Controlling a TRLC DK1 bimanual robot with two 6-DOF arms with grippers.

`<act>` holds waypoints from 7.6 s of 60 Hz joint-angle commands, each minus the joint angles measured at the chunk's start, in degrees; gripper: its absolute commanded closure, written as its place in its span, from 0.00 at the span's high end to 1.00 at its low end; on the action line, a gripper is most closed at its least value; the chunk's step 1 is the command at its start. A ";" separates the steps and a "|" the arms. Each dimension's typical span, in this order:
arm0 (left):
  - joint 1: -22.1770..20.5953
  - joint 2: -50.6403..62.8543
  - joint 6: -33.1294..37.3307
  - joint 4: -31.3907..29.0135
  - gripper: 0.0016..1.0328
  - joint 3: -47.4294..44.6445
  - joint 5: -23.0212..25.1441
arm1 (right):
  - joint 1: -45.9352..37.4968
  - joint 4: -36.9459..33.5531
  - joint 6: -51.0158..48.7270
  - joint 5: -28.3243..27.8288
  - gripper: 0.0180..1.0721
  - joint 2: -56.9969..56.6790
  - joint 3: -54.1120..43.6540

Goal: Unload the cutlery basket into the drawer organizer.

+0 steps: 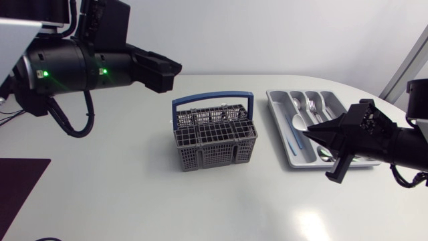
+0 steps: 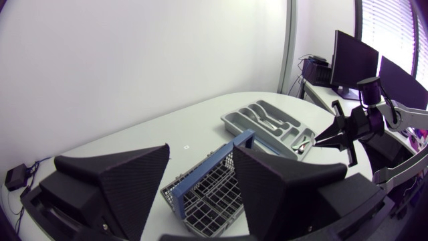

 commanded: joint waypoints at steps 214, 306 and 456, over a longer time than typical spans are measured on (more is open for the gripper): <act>11.19 22.51 10.57 3.07 0.82 -6.83 2.07 | 25.03 11.30 16.13 26.00 0.67 40.50 21.22; 14.88 19.44 12.16 2.80 0.86 -5.42 2.51 | 24.68 12.70 19.56 36.01 0.78 39.18 23.15; 28.85 -41.82 9.52 19.41 0.95 -44.53 2.07 | 5.69 15.87 30.81 32.50 0.95 -22.34 -14.82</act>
